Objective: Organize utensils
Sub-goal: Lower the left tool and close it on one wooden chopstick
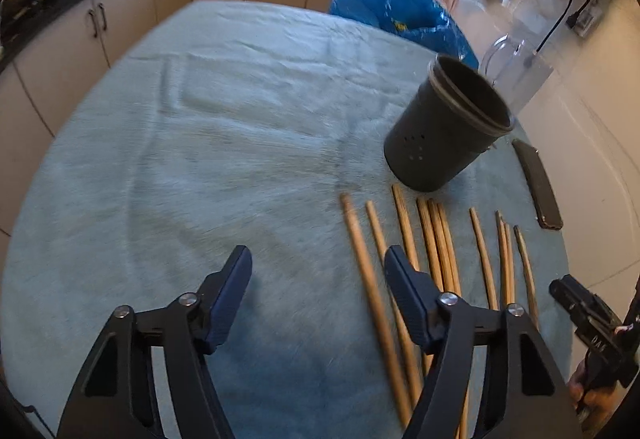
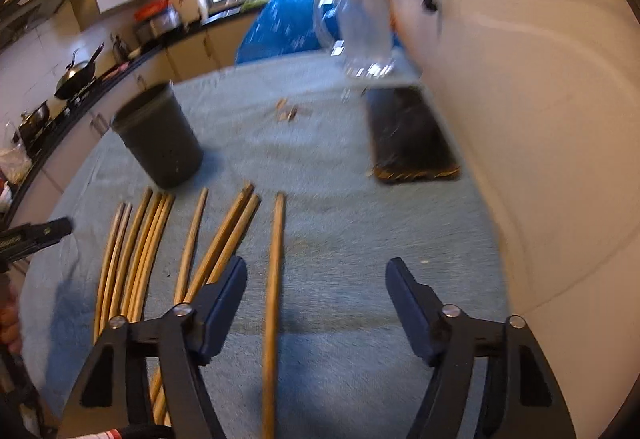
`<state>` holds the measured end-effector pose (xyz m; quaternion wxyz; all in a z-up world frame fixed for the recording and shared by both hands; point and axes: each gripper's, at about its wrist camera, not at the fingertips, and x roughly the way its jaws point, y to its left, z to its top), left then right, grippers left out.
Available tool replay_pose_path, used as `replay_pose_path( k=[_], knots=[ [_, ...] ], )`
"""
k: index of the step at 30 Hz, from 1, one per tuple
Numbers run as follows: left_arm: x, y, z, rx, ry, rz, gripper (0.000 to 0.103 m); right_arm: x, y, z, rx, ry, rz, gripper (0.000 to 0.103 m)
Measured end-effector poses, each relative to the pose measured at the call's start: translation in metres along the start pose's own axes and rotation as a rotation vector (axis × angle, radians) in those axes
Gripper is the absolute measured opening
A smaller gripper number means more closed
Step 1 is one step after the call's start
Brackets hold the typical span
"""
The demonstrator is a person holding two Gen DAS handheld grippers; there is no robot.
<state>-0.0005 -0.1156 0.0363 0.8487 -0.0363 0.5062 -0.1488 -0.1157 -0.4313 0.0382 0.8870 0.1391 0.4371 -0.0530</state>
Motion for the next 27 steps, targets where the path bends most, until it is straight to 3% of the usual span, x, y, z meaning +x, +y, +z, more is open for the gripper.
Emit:
replay_pose_path(
  k=[4, 6, 8, 11, 19, 24, 27],
  knots=[
    [0.026, -0.013, 0.009, 0.035, 0.056, 0.007, 0.041, 0.021, 0.010, 0.003, -0.039, 0.045, 0.008, 0.069],
    [0.036, -0.019, 0.009, 0.048, 0.081, 0.012, 0.036, 0.029, 0.014, 0.003, -0.053, 0.061, 0.004, 0.067],
    [0.037, -0.025, 0.009, 0.079, 0.059, 0.034, 0.025, 0.034, 0.018, 0.003, -0.073, 0.067, -0.012, 0.063],
    [0.040, -0.026, 0.009, 0.083, 0.054, 0.037, 0.018, 0.035, 0.021, 0.004, -0.110, 0.061, -0.036, 0.053],
    [0.047, -0.038, 0.016, 0.168, 0.056, 0.109, 0.017, 0.040, 0.028, 0.007, -0.173, 0.073, -0.096, 0.046],
    [0.053, -0.041, 0.027, 0.196, 0.096, 0.106, 0.017, 0.051, 0.032, 0.025, -0.193, 0.152, -0.107, 0.045],
    [0.050, -0.036, 0.026, 0.189, 0.102, 0.090, 0.009, 0.062, 0.035, 0.039, -0.197, 0.200, -0.099, 0.039]
  ],
)
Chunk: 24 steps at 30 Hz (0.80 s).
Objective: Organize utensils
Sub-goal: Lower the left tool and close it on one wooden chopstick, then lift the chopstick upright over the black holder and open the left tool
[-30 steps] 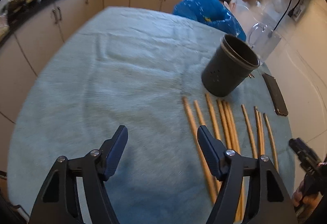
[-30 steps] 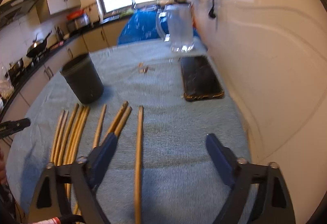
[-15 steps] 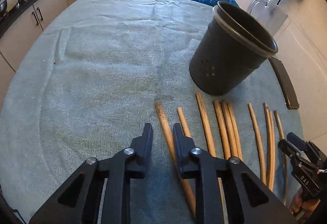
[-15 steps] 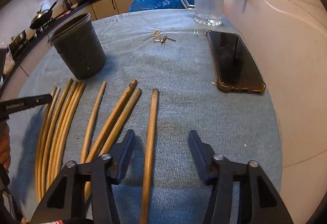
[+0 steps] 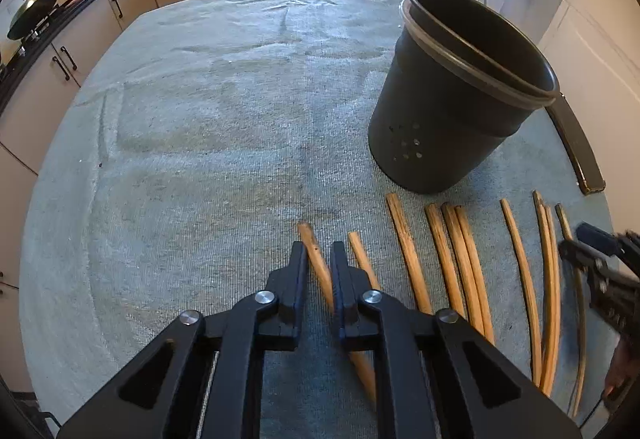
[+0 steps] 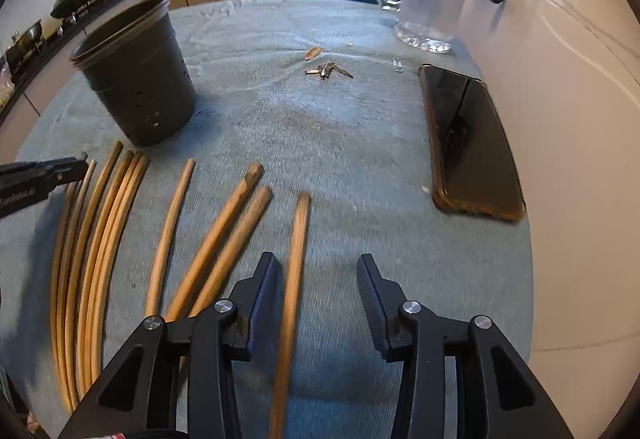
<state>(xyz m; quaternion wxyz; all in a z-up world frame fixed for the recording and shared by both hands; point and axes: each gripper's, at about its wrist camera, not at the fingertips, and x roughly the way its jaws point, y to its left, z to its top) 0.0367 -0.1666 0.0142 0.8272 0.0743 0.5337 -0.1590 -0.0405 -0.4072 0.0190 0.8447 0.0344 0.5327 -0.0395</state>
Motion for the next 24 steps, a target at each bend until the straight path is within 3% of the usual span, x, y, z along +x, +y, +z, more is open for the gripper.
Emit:
replay_pose_path(
  k=[1, 2, 8, 17, 24],
  knots=[
    [-0.003, 0.003, -0.002, -0.017, -0.002, -0.015, 0.006, 0.002, 0.001, 0.006, -0.006, 0.017, 0.010, 0.028],
    [-0.008, 0.005, -0.005, -0.028, -0.013, -0.020, 0.006, 0.004, 0.003, 0.011, -0.017, 0.030, 0.013, 0.009],
    [-0.070, 0.007, -0.031, -0.007, -0.158, -0.085, 0.006, -0.006, 0.011, 0.005, -0.025, -0.004, 0.025, 0.007],
    [-0.161, 0.005, -0.063, 0.012, -0.378, -0.179, 0.006, -0.080, 0.009, -0.033, 0.079, -0.241, 0.147, 0.007],
    [-0.211, 0.000, -0.063, -0.005, -0.502, -0.251, 0.006, -0.135, 0.018, -0.027, 0.111, -0.406, 0.195, 0.007]
  ],
)
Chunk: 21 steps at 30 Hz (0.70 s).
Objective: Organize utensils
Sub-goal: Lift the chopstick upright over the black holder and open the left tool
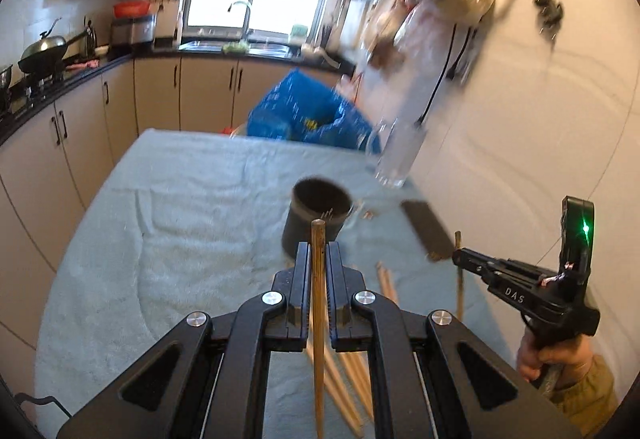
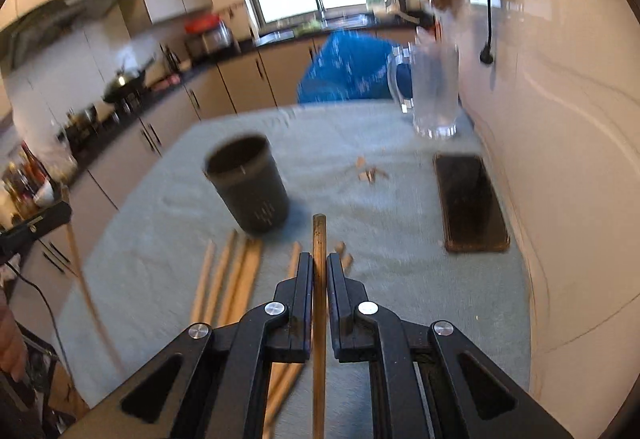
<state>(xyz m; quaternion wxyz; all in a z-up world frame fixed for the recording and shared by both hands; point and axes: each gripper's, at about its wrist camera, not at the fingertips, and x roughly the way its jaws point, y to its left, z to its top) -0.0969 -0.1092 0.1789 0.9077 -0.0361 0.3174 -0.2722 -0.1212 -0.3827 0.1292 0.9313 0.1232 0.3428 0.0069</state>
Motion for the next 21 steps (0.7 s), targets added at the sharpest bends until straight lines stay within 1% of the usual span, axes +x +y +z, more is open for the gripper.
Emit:
replay_pose_path(
  k=[3, 5, 10, 14, 18, 21],
  knots=[
    [-0.009, -0.004, 0.014, -0.010, -0.054, -0.020, 0.006, -0.017, 0.006, 0.015, 0.010, -0.072, 0.019, 0.007],
    [-0.015, -0.004, 0.025, -0.018, -0.074, -0.035, 0.006, -0.025, 0.008, 0.027, 0.020, -0.115, 0.032, 0.007],
    [-0.011, -0.005, 0.061, -0.026, -0.125, -0.040, 0.006, -0.041, 0.013, 0.068, 0.045, -0.213, 0.066, 0.007],
    [-0.007, -0.003, 0.090, -0.041, -0.155, -0.045, 0.006, -0.039, 0.021, 0.110, 0.057, -0.284, 0.093, 0.007],
    [-0.006, -0.005, 0.122, -0.025, -0.206, -0.021, 0.006, -0.031, 0.028, 0.144, 0.084, -0.351, 0.125, 0.007],
    [0.001, -0.008, 0.147, -0.018, -0.244, 0.006, 0.006, -0.018, 0.032, 0.162, 0.099, -0.407, 0.115, 0.007]
  ],
)
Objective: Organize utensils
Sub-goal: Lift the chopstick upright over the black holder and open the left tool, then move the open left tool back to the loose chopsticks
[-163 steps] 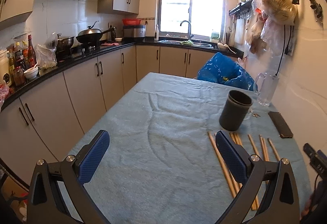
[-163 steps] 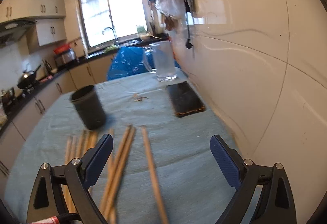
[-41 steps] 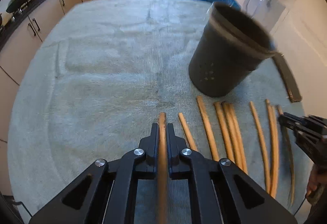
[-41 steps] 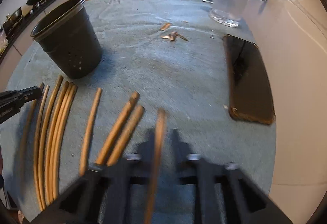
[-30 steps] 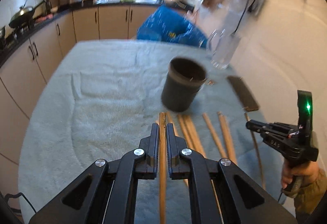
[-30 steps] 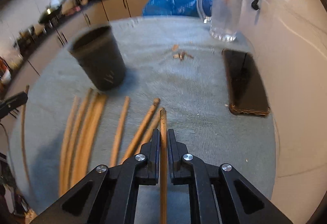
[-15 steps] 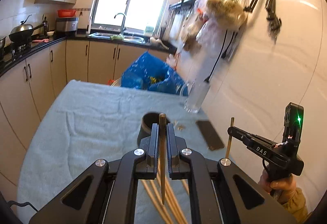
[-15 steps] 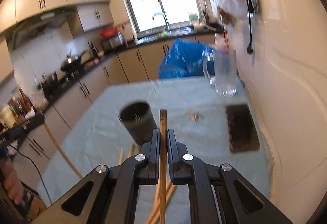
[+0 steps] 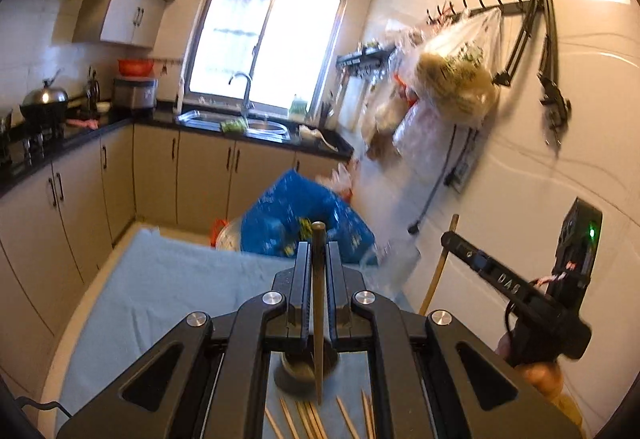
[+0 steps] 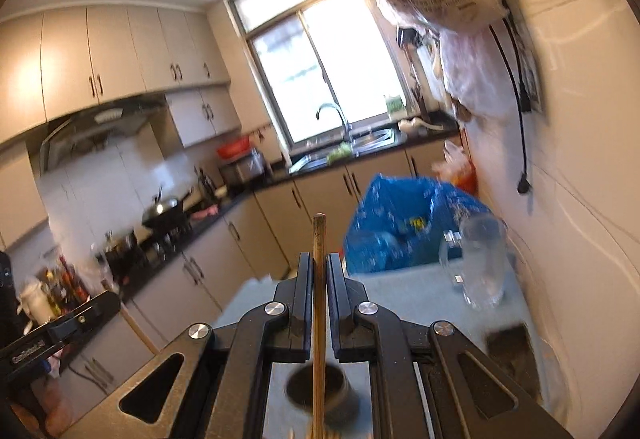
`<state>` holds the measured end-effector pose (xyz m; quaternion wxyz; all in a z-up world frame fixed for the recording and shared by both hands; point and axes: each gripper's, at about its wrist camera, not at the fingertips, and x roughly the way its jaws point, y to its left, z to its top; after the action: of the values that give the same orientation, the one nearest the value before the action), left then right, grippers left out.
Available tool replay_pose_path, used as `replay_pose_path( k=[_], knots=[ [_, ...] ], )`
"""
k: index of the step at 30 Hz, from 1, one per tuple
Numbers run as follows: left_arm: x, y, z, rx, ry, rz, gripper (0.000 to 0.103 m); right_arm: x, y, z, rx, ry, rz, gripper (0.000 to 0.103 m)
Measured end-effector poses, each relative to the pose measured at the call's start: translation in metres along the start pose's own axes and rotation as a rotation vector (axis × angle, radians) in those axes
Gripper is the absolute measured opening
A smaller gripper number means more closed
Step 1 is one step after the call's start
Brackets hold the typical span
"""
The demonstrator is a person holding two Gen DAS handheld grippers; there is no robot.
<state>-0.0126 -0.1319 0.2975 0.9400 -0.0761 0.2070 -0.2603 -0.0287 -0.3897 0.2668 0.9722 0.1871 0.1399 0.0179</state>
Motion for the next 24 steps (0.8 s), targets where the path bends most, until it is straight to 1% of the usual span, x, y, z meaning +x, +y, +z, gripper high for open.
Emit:
replay_pose_path(
  k=[4, 7, 9, 13, 15, 18, 19, 20, 21, 22, 23, 24],
  knots=[
    [0.031, 0.001, 0.017, -0.016, -0.016, 0.023, 0.006, 0.027, -0.001, 0.004, 0.038, -0.059, -0.019, 0.007],
    [0.060, 0.002, 0.014, -0.003, 0.015, 0.048, 0.006, 0.046, -0.003, -0.006, 0.028, -0.080, -0.062, 0.007],
    [0.087, 0.003, 0.004, -0.001, 0.070, 0.073, 0.006, 0.061, -0.009, -0.015, 0.033, -0.055, -0.075, 0.007],
    [0.126, 0.009, -0.018, -0.004, 0.176, 0.114, 0.006, 0.087, -0.019, -0.041, 0.029, 0.034, -0.088, 0.007],
    [0.135, 0.013, -0.028, -0.016, 0.217, 0.119, 0.006, 0.096, -0.022, -0.053, 0.019, 0.080, -0.087, 0.007],
    [0.138, 0.013, -0.036, -0.023, 0.234, 0.123, 0.006, 0.105, -0.026, -0.066, 0.007, 0.130, -0.083, 0.008],
    [0.138, 0.013, -0.036, -0.023, 0.235, 0.122, 0.009, 0.108, -0.027, -0.069, 0.007, 0.144, -0.084, 0.008],
    [0.135, 0.012, -0.036, -0.024, 0.235, 0.115, 0.017, 0.109, -0.028, -0.072, 0.011, 0.154, -0.082, 0.008],
    [0.131, 0.012, -0.037, -0.026, 0.230, 0.111, 0.023, 0.110, -0.030, -0.073, 0.016, 0.160, -0.081, 0.008],
    [0.126, 0.013, -0.036, -0.030, 0.217, 0.112, 0.035, 0.109, -0.032, -0.074, 0.023, 0.169, -0.080, 0.012],
    [0.118, 0.014, -0.035, -0.033, 0.199, 0.115, 0.042, 0.108, -0.033, -0.074, 0.029, 0.174, -0.076, 0.021],
    [0.112, 0.014, -0.035, -0.033, 0.182, 0.121, 0.043, 0.105, -0.033, -0.074, 0.034, 0.173, -0.073, 0.026]
  ],
)
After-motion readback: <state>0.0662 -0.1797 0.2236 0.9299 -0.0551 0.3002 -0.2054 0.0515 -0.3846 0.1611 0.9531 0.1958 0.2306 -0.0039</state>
